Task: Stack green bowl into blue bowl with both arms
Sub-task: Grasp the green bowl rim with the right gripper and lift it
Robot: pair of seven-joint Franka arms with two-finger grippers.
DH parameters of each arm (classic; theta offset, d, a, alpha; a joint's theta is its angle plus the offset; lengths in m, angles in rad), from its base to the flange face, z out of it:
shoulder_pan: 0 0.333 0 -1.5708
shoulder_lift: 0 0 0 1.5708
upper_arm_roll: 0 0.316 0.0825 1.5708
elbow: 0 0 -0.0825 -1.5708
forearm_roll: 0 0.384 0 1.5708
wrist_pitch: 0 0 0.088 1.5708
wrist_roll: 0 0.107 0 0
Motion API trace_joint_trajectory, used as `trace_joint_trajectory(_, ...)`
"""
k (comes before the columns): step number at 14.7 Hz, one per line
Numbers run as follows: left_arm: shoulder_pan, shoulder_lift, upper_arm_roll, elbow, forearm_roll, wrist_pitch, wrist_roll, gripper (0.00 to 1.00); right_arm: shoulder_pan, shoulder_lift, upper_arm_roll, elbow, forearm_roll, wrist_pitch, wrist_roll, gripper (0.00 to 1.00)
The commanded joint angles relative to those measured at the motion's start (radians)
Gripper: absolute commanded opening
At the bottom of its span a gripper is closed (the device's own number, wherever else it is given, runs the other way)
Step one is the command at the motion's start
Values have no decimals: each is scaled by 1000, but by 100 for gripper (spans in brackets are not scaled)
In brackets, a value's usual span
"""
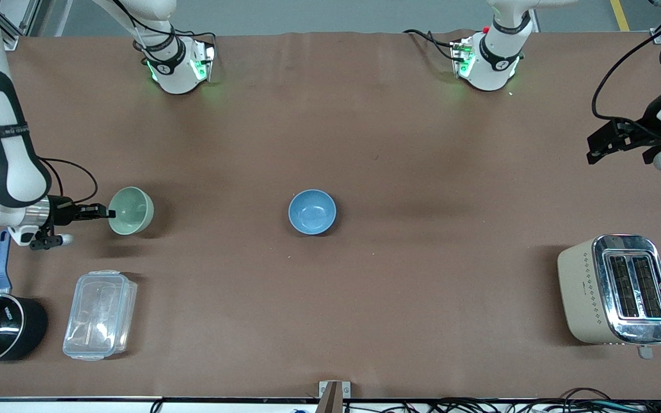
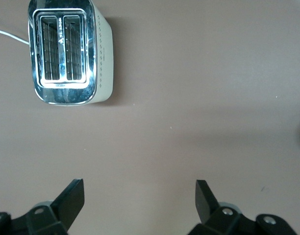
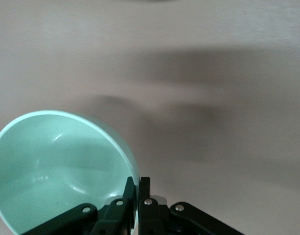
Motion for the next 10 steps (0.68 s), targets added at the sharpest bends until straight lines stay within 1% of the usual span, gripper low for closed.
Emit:
trace_joint_trajectory(1,-50,-68,57,-72,-21,-6,28,100,66,-112,0,-36,18,-69,132,3)
trace_joint_trajectory(2,-67,-80,77,-84,-38,-6,28,100,99,-135,-2,-42,27,-86,177,3)
trace_joint_trajectory(3,-66,-86,79,-93,-44,-6,28,100,135,-169,-2,-60,46,-86,213,3)
trace_joint_trajectory(5,-65,-85,73,-90,-44,-9,26,100,227,-223,-3,-82,49,-78,314,2)
trace_joint_trajectory(7,-69,-82,68,-90,-44,-6,25,100,302,-251,-3,-87,49,-74,417,2)
trace_joint_trajectory(10,-70,-82,43,-93,-44,-6,25,100,466,-277,-3,-93,49,-20,672,2)
